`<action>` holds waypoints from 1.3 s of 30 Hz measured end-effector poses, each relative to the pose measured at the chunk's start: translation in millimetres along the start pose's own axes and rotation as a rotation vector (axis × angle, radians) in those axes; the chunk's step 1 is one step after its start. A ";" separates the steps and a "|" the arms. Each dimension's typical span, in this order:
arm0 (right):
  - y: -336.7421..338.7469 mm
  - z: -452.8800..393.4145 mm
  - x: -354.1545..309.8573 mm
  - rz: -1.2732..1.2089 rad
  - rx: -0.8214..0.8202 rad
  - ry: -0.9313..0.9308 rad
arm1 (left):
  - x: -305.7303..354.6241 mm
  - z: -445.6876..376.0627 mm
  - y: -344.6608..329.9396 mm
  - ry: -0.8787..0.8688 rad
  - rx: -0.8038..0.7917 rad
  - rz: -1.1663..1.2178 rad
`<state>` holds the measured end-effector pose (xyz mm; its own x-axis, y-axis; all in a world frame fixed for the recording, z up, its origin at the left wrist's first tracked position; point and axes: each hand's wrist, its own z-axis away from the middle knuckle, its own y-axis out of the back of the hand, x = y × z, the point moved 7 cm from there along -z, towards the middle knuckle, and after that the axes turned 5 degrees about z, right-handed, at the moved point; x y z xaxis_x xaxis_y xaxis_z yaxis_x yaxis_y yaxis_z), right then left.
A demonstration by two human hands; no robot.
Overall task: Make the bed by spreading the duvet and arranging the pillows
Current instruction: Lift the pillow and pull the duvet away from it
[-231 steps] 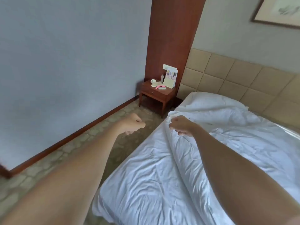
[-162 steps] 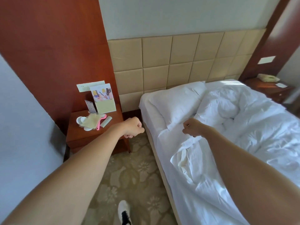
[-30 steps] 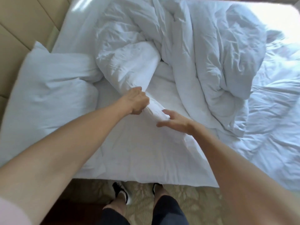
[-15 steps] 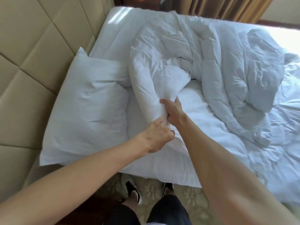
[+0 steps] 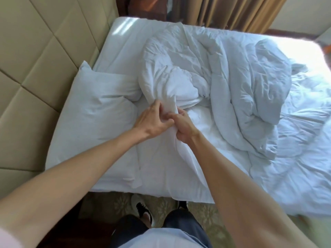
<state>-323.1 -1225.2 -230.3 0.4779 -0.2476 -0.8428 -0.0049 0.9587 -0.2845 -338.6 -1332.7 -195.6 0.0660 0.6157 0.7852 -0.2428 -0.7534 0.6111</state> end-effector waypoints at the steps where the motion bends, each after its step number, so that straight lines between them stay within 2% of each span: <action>1: -0.2 -0.2 -4.2 0.003 -0.003 -0.001 | -0.2 -3.8 3.0 0.077 0.061 0.151; 3: -1.0 0.5 -7.6 0.098 0.015 0.009 | 3.9 -15.8 10.2 0.170 0.212 0.326; 5: -5.4 5.3 -4.1 0.274 0.008 0.024 | 8.8 -35.2 12.1 0.251 0.218 0.114; 8: -6.8 16.3 9.7 0.432 -0.110 0.002 | 0.4 -58.6 6.8 0.404 -0.001 -0.359; 10: -1.3 26.9 9.4 0.505 -0.205 -0.002 | -11.1 -70.0 -0.2 0.410 -0.148 -0.445; 13: 21.3 38.8 11.2 0.450 -0.279 -0.108 | -27.2 -70.5 -12.6 0.402 -0.212 -0.226; 16: 43.0 46.5 19.3 0.265 -0.297 -0.230 | -41.7 -53.5 -11.2 0.479 -0.129 0.130; 19: 69.0 40.1 40.9 0.058 -0.029 -0.323 | -44.9 -32.5 2.1 0.516 -0.060 0.421; 21: 76.4 32.1 55.3 -0.161 0.157 -0.338 | -35.9 -19.6 6.8 0.481 -0.094 0.586; 24: 54.2 21.1 51.2 -0.369 0.205 -0.349 | -17.5 2.6 8.8 0.425 -0.175 0.716; 27: 42.0 3.3 38.8 -0.378 0.312 -0.336 | -11.0 21.3 7.7 0.402 -0.259 0.665; 29: 51.7 -7.6 38.3 -0.392 0.492 -0.261 | -15.7 27.8 12.2 0.384 -0.300 0.546; 31: 52.6 -5.0 19.3 -0.374 0.591 -0.077 | -19.4 37.1 15.0 0.375 -0.362 0.442; 34: 43.0 -6.0 -5.4 -0.254 0.511 0.099 | -30.9 51.3 16.8 0.420 -0.424 0.372; 37: 23.3 -3.1 -37.1 0.006 0.363 0.248 | -34.4 56.0 23.1 0.437 -0.525 0.338; 38: 13.1 2.8 -46.9 0.149 0.335 0.290 | -28.1 51.3 30.9 0.415 -0.498 0.362; 39: 0.5 9.5 -54.0 0.284 0.299 0.345 | -20.2 42.2 42.3 0.392 -0.395 0.417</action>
<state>-340.6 -1210.1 -180.6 0.1777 0.0438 -0.9831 0.1825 0.9802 0.0767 -309.4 -1386.7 -181.3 -0.4460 0.3870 0.8070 -0.5106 -0.8506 0.1257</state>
